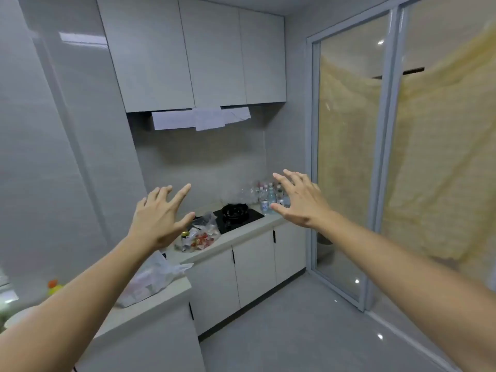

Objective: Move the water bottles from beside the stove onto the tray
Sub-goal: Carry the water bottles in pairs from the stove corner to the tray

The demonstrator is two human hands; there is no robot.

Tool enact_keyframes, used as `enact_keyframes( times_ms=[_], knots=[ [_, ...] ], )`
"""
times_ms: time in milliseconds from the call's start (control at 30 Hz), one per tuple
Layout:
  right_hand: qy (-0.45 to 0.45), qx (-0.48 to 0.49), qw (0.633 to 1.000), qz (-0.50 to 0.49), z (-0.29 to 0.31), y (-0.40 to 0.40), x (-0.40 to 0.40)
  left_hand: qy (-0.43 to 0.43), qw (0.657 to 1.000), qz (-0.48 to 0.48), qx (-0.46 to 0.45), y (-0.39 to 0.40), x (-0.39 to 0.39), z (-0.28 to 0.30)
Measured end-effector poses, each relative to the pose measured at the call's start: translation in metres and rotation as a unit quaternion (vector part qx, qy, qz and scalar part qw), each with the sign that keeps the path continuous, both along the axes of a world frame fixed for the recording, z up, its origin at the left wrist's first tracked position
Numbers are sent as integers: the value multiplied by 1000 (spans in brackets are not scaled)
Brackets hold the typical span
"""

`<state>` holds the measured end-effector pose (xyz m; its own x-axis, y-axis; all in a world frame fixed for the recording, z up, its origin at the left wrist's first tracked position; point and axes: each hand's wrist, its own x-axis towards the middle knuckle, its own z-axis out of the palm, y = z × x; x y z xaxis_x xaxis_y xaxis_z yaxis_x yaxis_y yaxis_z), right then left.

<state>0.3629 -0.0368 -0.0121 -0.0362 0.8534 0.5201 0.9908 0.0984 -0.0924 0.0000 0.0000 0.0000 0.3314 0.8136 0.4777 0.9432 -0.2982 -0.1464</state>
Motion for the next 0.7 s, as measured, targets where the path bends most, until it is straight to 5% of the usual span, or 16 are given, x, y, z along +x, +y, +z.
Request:
enact_keyframes(
  times_ms=[300, 700],
  knots=[
    [31, -15, 999, -28, -9, 121, 136, -20, 997, -65, 30, 149, 168, 13],
    [145, -75, 986, -45, -76, 225, 251, -48, 994, -87, -35, 278, 305, -50]
  ],
)
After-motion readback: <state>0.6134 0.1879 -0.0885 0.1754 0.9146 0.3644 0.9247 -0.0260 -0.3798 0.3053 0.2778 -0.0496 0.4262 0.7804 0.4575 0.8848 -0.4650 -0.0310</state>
